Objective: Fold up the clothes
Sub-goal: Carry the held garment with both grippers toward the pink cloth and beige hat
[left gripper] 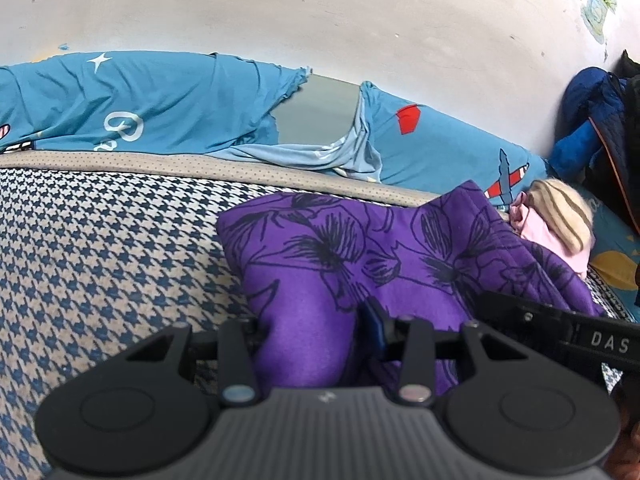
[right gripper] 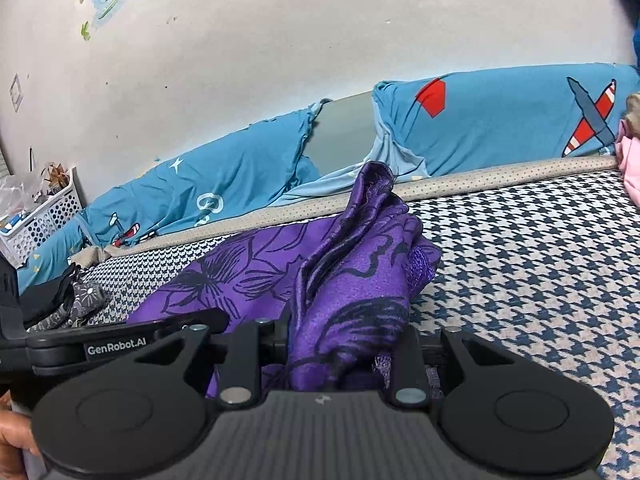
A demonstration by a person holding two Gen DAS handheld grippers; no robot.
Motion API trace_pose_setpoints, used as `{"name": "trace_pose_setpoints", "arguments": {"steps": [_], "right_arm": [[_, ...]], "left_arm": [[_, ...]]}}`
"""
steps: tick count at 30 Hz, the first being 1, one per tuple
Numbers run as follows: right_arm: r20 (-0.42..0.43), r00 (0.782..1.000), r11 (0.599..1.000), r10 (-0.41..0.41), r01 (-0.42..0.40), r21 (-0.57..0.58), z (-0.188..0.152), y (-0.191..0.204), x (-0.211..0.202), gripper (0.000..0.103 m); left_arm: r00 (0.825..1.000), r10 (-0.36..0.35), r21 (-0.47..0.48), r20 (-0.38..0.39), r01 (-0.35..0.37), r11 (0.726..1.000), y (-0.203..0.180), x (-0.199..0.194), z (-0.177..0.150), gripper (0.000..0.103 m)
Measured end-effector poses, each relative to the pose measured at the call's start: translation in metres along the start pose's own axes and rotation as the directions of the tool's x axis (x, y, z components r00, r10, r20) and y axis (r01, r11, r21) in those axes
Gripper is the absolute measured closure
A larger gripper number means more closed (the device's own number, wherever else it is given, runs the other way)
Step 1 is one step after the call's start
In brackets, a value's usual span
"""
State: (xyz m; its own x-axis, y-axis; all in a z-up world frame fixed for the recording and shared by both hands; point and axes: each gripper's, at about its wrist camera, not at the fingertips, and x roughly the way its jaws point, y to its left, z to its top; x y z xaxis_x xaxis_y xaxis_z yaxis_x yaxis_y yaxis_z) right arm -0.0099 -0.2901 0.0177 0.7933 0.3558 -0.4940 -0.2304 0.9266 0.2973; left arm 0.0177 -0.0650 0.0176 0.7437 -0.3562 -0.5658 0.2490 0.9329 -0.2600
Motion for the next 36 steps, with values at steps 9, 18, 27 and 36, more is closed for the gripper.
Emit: {"name": "trace_pose_setpoints", "arguments": {"steps": [9, 18, 27, 36], "right_arm": [[0.014, 0.999, 0.999, -0.034, 0.034, 0.018, 0.002, -0.025, -0.012, 0.076], [0.068, 0.994, 0.994, -0.086, 0.081, 0.072, 0.012, -0.058, -0.034, 0.076], [0.127, 0.976, 0.979, -0.175, 0.159, 0.124, 0.019, -0.098, -0.059, 0.076], [0.167, 0.948, 0.954, -0.269, 0.24, 0.178, 0.022, -0.145, -0.088, 0.076]], "left_arm": [[1.0, -0.027, 0.017, -0.014, 0.027, 1.0, -0.025, 0.015, -0.001, 0.066], [0.998, -0.058, 0.057, -0.01, 0.059, 0.997, -0.063, 0.033, 0.013, 0.066], [0.994, -0.11, 0.107, -0.022, 0.112, 0.988, -0.114, 0.059, 0.028, 0.066], [0.983, -0.178, 0.143, -0.047, 0.183, 0.973, -0.175, 0.09, 0.031, 0.066]]}}
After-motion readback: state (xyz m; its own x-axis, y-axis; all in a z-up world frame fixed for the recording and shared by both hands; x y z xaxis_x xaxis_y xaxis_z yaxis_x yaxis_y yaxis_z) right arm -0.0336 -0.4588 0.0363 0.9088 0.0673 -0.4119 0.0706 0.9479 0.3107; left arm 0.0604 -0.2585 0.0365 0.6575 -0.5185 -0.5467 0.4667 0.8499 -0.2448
